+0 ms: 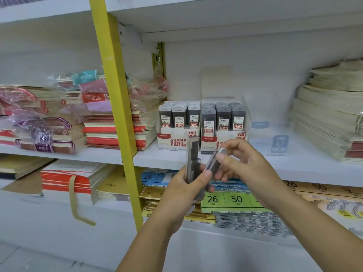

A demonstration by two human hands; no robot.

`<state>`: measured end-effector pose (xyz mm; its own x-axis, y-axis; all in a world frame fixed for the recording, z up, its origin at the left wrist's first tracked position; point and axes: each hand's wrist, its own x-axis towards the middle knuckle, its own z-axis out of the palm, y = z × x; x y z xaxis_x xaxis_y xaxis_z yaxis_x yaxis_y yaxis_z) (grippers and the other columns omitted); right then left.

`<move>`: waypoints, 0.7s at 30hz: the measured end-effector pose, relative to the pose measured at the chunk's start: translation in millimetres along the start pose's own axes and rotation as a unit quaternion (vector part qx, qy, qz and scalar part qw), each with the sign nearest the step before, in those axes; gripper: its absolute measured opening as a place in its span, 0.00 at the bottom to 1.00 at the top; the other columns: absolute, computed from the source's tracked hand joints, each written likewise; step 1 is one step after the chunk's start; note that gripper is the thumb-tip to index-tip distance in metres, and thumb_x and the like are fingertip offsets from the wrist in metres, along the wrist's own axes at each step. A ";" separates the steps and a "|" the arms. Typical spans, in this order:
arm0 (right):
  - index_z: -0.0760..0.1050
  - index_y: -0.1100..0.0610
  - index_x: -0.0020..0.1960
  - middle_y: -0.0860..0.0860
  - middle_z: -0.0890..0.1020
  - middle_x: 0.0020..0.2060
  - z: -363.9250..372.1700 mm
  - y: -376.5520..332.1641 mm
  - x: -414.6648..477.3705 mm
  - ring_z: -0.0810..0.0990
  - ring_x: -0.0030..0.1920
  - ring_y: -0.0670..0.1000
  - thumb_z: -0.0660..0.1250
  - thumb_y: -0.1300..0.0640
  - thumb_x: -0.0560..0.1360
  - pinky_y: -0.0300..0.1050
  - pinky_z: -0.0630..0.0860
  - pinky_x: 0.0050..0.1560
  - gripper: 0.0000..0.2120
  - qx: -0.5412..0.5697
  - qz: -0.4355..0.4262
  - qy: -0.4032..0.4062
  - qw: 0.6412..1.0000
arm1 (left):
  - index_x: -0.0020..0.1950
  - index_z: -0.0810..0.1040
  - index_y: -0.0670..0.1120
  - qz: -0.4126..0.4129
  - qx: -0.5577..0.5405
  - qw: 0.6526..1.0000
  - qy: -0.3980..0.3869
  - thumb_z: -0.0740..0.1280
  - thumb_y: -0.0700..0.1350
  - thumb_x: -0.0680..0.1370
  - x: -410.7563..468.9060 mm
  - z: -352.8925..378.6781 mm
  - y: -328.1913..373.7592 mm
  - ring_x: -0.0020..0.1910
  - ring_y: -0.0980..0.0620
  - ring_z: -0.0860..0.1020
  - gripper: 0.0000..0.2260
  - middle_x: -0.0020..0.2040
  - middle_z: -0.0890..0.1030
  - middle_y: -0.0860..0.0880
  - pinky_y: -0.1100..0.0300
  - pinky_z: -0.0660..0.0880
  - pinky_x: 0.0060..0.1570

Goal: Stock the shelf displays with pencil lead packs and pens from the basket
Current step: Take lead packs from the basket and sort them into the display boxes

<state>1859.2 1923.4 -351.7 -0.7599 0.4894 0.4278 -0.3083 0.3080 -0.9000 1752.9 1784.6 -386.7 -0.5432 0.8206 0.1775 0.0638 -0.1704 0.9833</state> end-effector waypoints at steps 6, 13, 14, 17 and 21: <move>0.74 0.50 0.55 0.48 0.86 0.49 -1.2 1.4 3.4 0.85 0.44 0.49 0.65 0.60 0.79 0.47 0.79 0.48 0.08 -0.021 0.039 0.013 0.999 | 0.50 0.83 0.62 -0.024 -0.040 0.998 0.031 0.78 0.63 0.64 0.9 -4.5 -3.7 0.45 0.56 0.85 0.17 0.48 0.87 0.54 0.65 0.79 0.40; 0.75 0.51 0.58 0.49 0.86 0.49 -5.5 -2.1 4.0 0.85 0.48 0.51 0.69 0.49 0.66 0.45 0.81 0.49 0.21 0.010 0.043 0.012 0.999 | 0.47 0.82 0.66 -0.043 -0.053 0.996 0.062 0.76 0.64 0.62 2.2 -7.7 -4.0 0.48 0.57 0.85 0.15 0.49 0.87 0.57 0.63 0.80 0.38; 0.75 0.53 0.58 0.50 0.86 0.48 -6.6 -3.9 3.6 0.85 0.48 0.52 0.70 0.49 0.66 0.44 0.82 0.47 0.22 0.002 0.045 0.006 0.999 | 0.47 0.83 0.66 -0.041 -0.060 0.996 0.060 0.76 0.63 0.63 1.8 -8.1 -3.6 0.47 0.58 0.85 0.14 0.49 0.87 0.56 0.65 0.80 0.37; 0.77 0.54 0.56 0.51 0.87 0.44 -12.8 -19.8 5.6 0.85 0.44 0.53 0.70 0.51 0.69 0.44 0.82 0.41 0.17 -0.056 0.029 0.005 0.998 | 0.48 0.84 0.62 -0.030 -0.086 0.994 0.064 0.74 0.60 0.67 3.0 -10.5 -2.3 0.42 0.56 0.86 0.12 0.48 0.88 0.52 0.66 0.79 0.36; 0.76 0.46 0.51 0.48 0.86 0.44 -24.9 -58.8 24.0 0.85 0.41 0.49 0.67 0.58 0.77 0.41 0.81 0.38 0.07 -0.109 -0.115 0.122 0.980 | 0.60 0.78 0.52 0.004 -0.104 0.990 0.099 0.70 0.56 0.74 12.5 -12.9 2.6 0.46 0.50 0.87 0.17 0.50 0.88 0.49 0.62 0.81 0.37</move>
<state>1873.3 1937.3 -286.4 -0.5162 0.5593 0.6486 -0.3059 0.5869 -0.7496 1735.4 1787.3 -382.5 -0.6980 0.6992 0.1543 -0.0938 -0.3030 0.9484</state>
